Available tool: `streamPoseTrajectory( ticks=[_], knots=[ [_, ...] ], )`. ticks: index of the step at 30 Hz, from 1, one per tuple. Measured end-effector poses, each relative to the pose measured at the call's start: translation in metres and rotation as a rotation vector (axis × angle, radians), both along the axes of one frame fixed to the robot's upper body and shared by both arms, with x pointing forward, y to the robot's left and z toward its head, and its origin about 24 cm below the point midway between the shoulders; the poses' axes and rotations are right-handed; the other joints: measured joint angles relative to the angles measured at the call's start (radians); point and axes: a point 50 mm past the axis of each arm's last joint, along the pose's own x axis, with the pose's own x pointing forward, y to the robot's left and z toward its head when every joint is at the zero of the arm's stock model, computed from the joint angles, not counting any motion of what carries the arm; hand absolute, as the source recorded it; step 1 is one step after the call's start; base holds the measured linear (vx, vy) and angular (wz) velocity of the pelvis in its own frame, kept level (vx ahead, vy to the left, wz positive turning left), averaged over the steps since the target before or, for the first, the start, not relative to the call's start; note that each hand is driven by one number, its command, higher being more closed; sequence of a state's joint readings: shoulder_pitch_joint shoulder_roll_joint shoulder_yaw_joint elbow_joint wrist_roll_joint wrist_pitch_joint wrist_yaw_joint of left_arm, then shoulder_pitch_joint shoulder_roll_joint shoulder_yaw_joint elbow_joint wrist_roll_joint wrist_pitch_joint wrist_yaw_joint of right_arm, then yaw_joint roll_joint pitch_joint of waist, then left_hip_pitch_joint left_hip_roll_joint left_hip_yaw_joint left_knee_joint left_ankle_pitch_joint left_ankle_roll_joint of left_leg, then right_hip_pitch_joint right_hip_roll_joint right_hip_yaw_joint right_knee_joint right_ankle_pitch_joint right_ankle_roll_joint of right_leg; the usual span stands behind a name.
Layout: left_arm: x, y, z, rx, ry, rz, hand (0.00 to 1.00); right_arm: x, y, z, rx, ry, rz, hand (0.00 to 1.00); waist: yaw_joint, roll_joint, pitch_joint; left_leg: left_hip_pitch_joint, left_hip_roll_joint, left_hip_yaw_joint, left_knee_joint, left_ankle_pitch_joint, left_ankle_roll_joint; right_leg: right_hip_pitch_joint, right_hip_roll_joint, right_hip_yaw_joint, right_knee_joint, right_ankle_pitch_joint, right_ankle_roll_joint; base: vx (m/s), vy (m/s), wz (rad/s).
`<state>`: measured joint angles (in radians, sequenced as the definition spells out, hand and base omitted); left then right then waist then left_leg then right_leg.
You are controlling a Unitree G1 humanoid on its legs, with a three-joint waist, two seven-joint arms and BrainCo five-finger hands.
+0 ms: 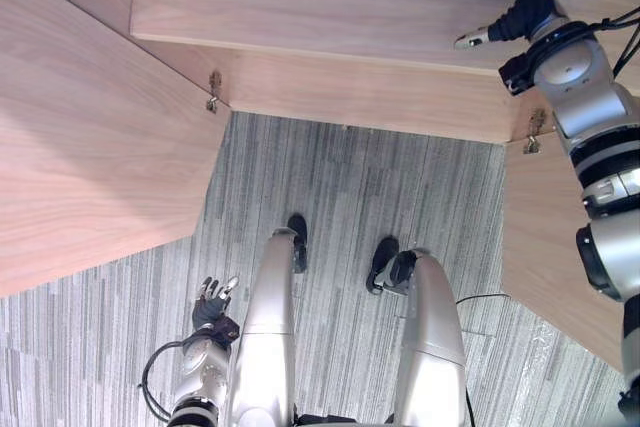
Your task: Walk over to the cabinet, pick up the folder, carry it to the office cabinet, place the folder inside the office cabinet, then close the office cabinet door
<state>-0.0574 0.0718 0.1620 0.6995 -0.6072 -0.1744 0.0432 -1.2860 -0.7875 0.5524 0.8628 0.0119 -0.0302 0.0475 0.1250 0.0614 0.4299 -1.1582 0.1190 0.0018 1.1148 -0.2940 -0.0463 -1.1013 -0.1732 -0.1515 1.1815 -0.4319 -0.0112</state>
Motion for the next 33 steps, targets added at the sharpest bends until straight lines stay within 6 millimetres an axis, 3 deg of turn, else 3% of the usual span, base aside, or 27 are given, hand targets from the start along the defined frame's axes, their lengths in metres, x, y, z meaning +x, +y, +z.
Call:
streamPoseTrajectory(
  ticks=[7, 11, 18, 24, 25, 26, 27, 30, 33],
  knots=[
    [-0.002, 0.0, -0.001, -0.006, -0.002, -0.01, 0.0, -0.001, 0.008, -0.032, -0.14, 0.105, 0.063, 0.0, -0.006, -0.008, 0.004, 0.103, 0.02, 0.035, -0.088, 0.003, -0.002, 0.082, 0.023, 0.015, -0.093, 0.024, 0.011, 0.05, 0.057, -0.13],
    [-0.005, -0.002, -0.005, -0.017, 0.013, -0.014, 0.0, 0.003, 0.025, -0.064, -0.273, 0.155, 0.074, 0.0, -0.005, -0.016, 0.008, 0.212, 0.035, 0.072, -0.191, 0.014, 0.0, 0.175, 0.036, 0.019, -0.204, 0.062, 0.01, 0.09, 0.07, -0.2],
    [-0.018, -0.001, -0.013, -0.015, 0.054, -0.016, 0.0, -0.001, 0.037, -0.128, -0.293, 0.298, 0.112, 0.0, -0.01, -0.041, -0.001, 0.41, 0.024, 0.119, -0.403, 0.064, 0.005, 0.36, 0.039, 0.008, -0.423, 0.131, 0.023, 0.12, 0.068, -0.07],
    [-0.025, -0.01, -0.02, 0.014, 0.099, -0.091, 0.0, -0.02, 0.062, -0.217, -0.254, 0.539, 0.176, 0.0, -0.006, -0.075, -0.027, 0.659, -0.001, 0.153, -0.692, 0.165, -0.003, 0.59, 0.051, -0.021, -0.676, 0.217, 0.025, 0.15, 0.041, -0.01],
    [-0.025, -0.013, -0.02, 0.023, 0.101, -0.112, 0.0, -0.031, 0.063, -0.246, -0.23, 0.643, 0.181, 0.0, -0.003, -0.077, -0.033, 0.701, -0.007, 0.153, -0.746, 0.183, -0.006, 0.63, 0.052, -0.031, -0.718, 0.228, 0.026, 0.13, 0.011, 0.08],
    [-0.025, -0.015, -0.02, 0.033, 0.105, -0.129, 0.0, -0.039, 0.063, -0.263, -0.216, 0.701, 0.18, 0.0, 0.0, -0.078, -0.038, 0.72, -0.01, 0.152, -0.772, 0.194, -0.007, 0.647, 0.053, -0.035, -0.736, 0.232, 0.027, 0.19, 0.002, 0.16],
    [-0.025, -0.018, -0.021, 0.06, 0.115, -0.167, 0.0, -0.058, 0.064, -0.295, -0.183, 0.813, 0.183, 0.0, 0.005, -0.081, -0.048, 0.756, -0.019, 0.151, -0.826, 0.217, -0.012, 0.675, 0.053, -0.041, -0.767, 0.239, 0.029, 0.16, -0.007, 0.16],
    [-0.027, -0.019, -0.025, 0.117, 0.149, -0.217, 0.0, -0.106, 0.06, -0.357, -0.074, 1.034, 0.159, 0.0, -0.006, -0.08, -0.064, 0.849, -0.037, 0.137, -0.938, 0.266, -0.022, 0.759, 0.05, -0.064, -0.832, 0.248, 0.041, 0.16, -0.018, 0.22],
    [-0.034, -0.016, -0.032, 0.214, 0.221, -0.302, 0.0, -0.139, 0.042, -0.389, 0.176, 1.132, 0.001, 0.0, -0.026, -0.078, -0.134, 0.923, -0.037, 0.118, -1.02, 0.3, -0.025, 0.824, 0.064, -0.071, -0.883, 0.275, 0.052, 0.11, -0.02, 0.1]
  ],
)
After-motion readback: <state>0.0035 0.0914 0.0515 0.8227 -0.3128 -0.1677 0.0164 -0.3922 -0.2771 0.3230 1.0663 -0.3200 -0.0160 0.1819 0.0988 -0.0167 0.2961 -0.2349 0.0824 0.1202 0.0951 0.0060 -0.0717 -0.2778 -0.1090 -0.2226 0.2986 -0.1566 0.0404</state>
